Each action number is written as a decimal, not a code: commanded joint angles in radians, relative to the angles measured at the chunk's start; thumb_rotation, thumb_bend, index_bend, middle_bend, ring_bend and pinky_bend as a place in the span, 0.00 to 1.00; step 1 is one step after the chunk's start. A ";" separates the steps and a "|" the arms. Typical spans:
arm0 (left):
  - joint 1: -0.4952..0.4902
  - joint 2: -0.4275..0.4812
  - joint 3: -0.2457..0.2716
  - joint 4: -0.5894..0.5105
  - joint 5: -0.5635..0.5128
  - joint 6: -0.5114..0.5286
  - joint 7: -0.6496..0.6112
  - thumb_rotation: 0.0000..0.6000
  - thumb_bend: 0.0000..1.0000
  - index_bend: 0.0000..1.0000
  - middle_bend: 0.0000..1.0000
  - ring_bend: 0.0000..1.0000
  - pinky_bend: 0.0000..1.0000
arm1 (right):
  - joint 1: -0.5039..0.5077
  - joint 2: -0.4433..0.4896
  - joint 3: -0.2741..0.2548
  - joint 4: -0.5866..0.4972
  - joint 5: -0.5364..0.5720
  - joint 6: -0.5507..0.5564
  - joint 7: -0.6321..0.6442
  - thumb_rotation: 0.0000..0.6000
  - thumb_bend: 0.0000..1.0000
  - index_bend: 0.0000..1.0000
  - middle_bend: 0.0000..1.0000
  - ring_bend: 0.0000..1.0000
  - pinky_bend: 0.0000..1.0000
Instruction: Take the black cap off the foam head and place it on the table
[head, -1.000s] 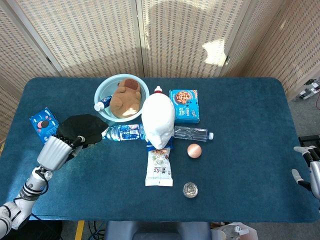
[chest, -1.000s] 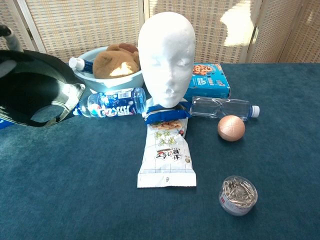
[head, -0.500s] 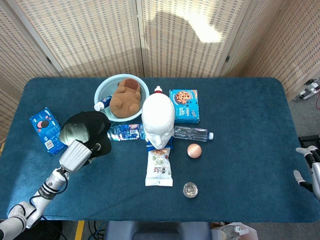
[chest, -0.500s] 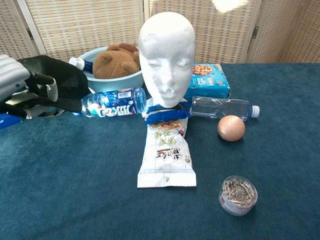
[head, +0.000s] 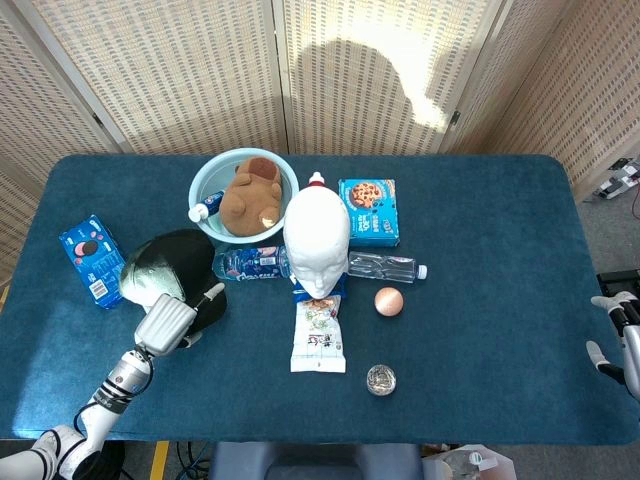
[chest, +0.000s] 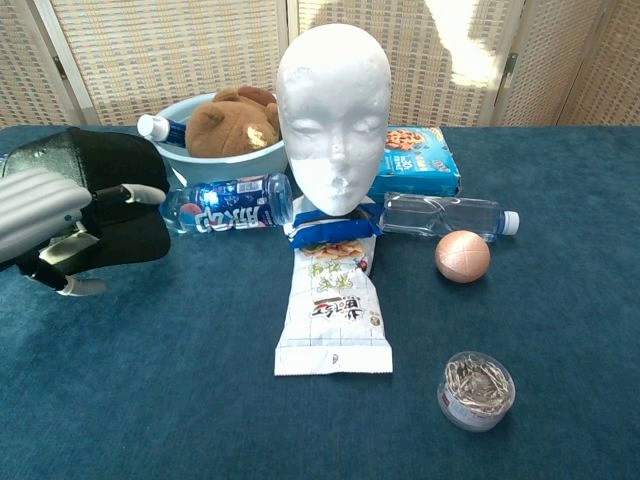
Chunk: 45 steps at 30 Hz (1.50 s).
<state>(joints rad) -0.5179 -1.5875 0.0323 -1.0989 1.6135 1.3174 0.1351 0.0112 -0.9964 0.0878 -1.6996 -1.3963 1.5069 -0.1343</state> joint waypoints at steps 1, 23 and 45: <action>0.019 0.084 -0.007 -0.169 -0.072 -0.075 0.124 1.00 0.07 0.00 0.82 0.94 1.00 | 0.000 -0.001 0.000 0.002 0.000 0.000 0.001 1.00 0.29 0.28 0.31 0.22 0.31; 0.182 0.269 -0.080 -0.476 -0.127 0.169 0.233 1.00 0.06 0.20 0.67 0.70 1.00 | -0.002 -0.002 -0.003 0.018 -0.006 0.000 0.016 1.00 0.29 0.28 0.31 0.22 0.31; 0.361 0.409 -0.080 -0.605 -0.280 0.210 0.119 1.00 0.06 0.04 0.07 0.11 0.13 | 0.041 -0.007 -0.038 0.014 -0.123 -0.044 0.053 1.00 0.30 0.28 0.24 0.15 0.24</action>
<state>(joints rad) -0.1611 -1.1809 -0.0516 -1.7007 1.3287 1.5306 0.2597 0.0519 -1.0012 0.0476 -1.6852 -1.5161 1.4593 -0.0793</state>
